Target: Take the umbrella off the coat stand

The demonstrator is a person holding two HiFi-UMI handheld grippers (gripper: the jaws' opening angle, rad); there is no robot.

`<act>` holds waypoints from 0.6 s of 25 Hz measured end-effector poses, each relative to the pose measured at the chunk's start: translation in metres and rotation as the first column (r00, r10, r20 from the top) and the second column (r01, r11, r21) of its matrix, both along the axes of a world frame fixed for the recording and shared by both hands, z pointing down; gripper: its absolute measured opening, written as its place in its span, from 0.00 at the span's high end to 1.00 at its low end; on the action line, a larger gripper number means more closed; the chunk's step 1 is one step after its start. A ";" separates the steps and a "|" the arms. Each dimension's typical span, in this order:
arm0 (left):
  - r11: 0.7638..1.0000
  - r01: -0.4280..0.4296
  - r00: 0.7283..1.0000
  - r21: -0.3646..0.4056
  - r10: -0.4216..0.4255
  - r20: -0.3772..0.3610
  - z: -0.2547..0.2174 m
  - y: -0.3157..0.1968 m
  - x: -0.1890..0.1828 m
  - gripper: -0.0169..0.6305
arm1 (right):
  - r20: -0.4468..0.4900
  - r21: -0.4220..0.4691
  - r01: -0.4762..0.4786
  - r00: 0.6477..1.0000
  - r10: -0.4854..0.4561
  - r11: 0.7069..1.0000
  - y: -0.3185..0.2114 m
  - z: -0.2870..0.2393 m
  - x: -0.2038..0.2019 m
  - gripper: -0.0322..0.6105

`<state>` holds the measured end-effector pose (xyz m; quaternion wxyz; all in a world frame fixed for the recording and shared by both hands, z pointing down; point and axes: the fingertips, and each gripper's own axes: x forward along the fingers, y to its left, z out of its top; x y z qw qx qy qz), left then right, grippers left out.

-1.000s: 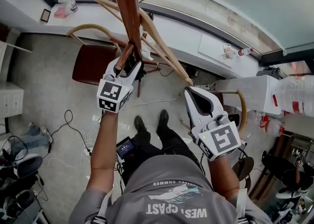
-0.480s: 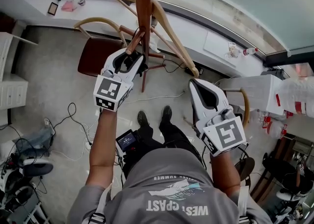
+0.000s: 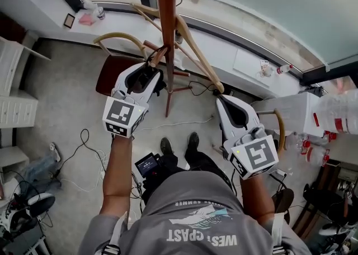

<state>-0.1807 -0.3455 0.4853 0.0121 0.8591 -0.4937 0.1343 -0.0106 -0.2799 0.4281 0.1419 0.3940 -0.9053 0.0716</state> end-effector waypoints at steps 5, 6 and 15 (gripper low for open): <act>1.000 0.005 1.000 0.029 -0.005 0.012 -0.024 0.009 -0.005 0.75 | 0.011 0.023 0.000 1.000 -0.001 1.000 0.003 -0.013 0.001 0.95; 0.999 0.005 1.000 0.034 -0.005 0.014 -0.029 0.012 -0.005 0.75 | 0.014 0.028 -0.001 1.000 0.000 1.000 0.004 -0.015 0.002 0.95; 0.997 -0.009 0.999 0.073 0.006 0.035 -0.065 0.036 -0.008 0.75 | 0.036 0.070 -0.007 0.999 0.005 0.998 0.013 -0.037 0.003 0.95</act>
